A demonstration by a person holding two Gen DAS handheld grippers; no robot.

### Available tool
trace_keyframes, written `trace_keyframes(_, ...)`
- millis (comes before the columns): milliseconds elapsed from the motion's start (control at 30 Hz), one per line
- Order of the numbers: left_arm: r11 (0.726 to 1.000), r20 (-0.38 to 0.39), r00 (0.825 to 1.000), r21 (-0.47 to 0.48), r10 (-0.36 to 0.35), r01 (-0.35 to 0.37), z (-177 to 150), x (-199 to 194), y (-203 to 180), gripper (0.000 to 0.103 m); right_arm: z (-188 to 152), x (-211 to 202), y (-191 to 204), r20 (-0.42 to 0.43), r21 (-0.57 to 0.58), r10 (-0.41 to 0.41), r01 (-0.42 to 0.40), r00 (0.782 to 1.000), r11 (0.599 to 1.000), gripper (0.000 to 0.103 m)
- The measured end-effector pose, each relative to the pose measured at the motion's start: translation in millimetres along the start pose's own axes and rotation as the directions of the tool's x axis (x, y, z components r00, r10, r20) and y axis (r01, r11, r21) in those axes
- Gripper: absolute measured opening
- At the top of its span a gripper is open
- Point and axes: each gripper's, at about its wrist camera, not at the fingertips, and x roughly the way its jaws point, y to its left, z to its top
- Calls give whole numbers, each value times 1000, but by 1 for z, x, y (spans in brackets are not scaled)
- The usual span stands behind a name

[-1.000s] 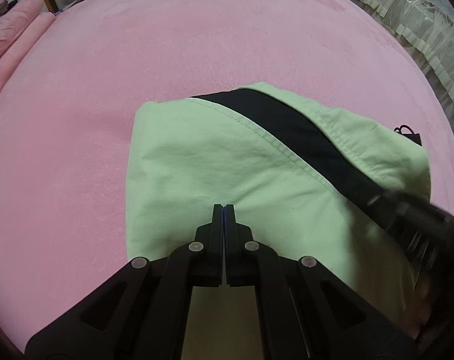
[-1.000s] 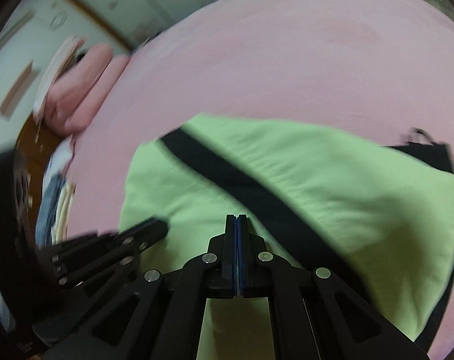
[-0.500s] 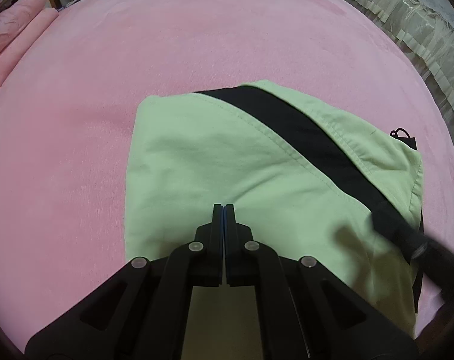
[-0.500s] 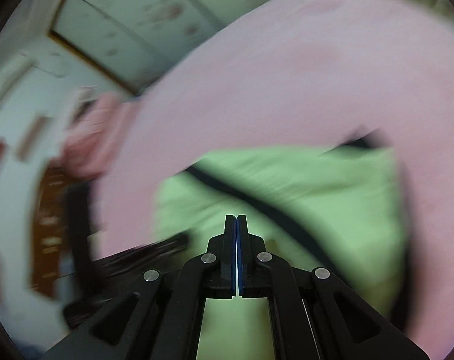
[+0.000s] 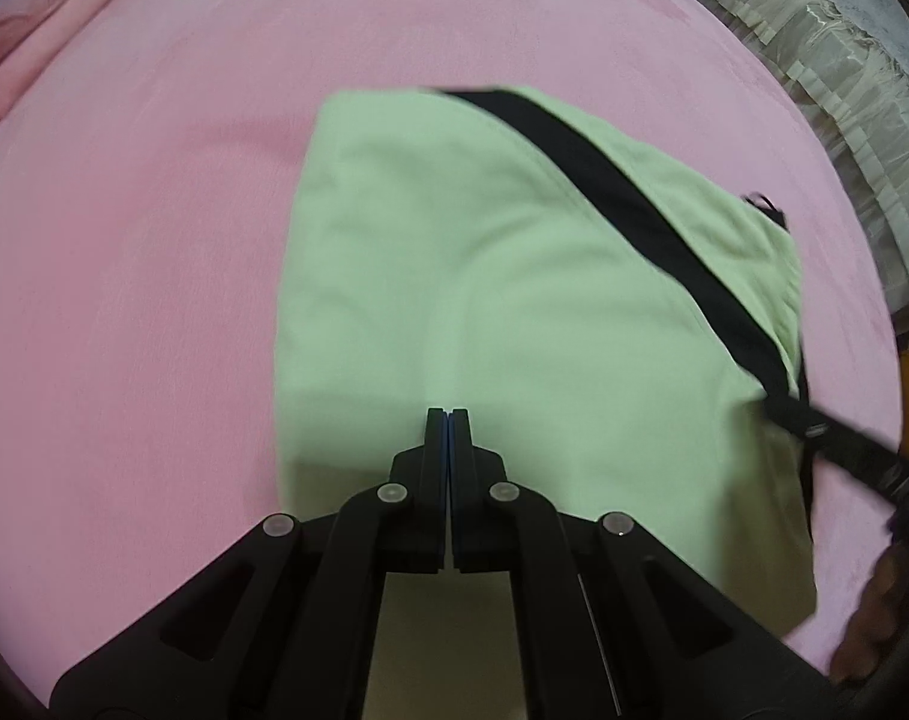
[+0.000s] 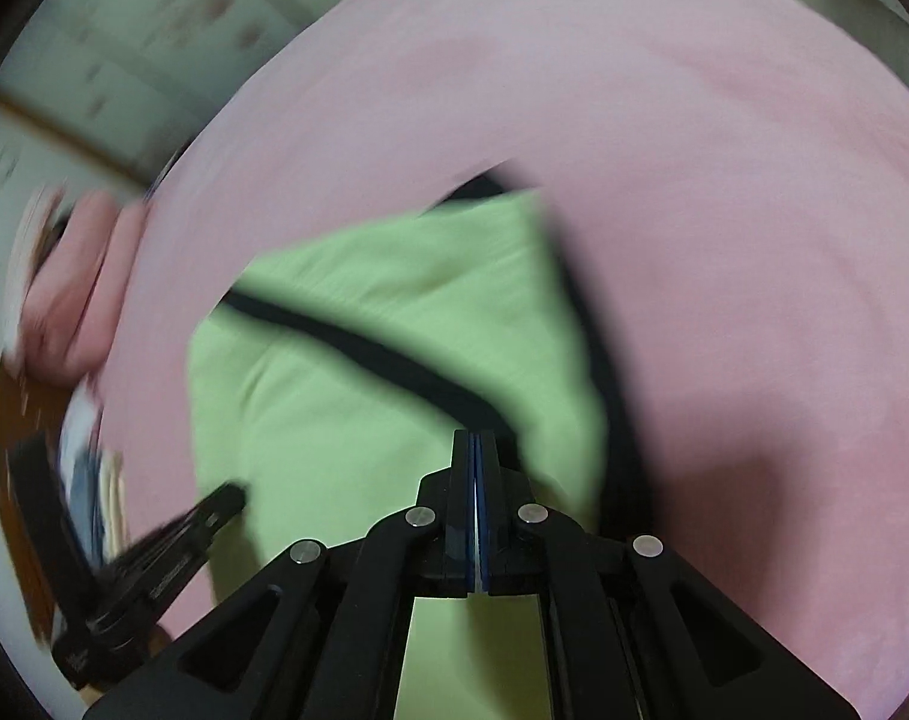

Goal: Fold large clothes
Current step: 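Smooth the green bundle surface with both grippers pressing and sliding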

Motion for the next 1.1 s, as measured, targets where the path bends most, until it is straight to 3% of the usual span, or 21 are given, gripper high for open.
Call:
trace_keyframes(100, 1000, -23, 1000, -6, -5, 5, -24, -13, -5, 0, -36, 23, 47, -90, -146, -57, 44, 994, 988, 1)
trace_keyframes(167, 1000, -38, 999, -22, -14, 13, -32, -18, -3, 0, -50, 33, 55, -123, -184, -96, 72, 988, 980, 1)
trace_keyframes(300, 999, -43, 999, -40, -27, 25, -45, -26, 5, 0, -63, 30, 59, -98, -247, -151, 124, 984, 961, 1)
trace_keyframes(400, 999, -40, 999, -30, -14, 12, -46, -27, -1, 0, -58, 37, 62, -111, -241, -147, 117, 983, 963, 1)
trace_keyframes(767, 999, -30, 999, -8, 35, -35, -70, -44, -17, 0, -46, 10, 3, -107, -236, -205, 176, 973, 956, 1)
trace_keyframes(933, 998, -32, 998, 3, 57, -57, -64, -45, -28, 0, -33, 1, 1, -113, -231, -193, 164, 975, 959, 1)
trace_keyframes(1100, 997, -26, 997, 12, 74, -73, -69, -50, -40, 0, -37, -21, -11, -79, -244, -247, 221, 966, 944, 1)
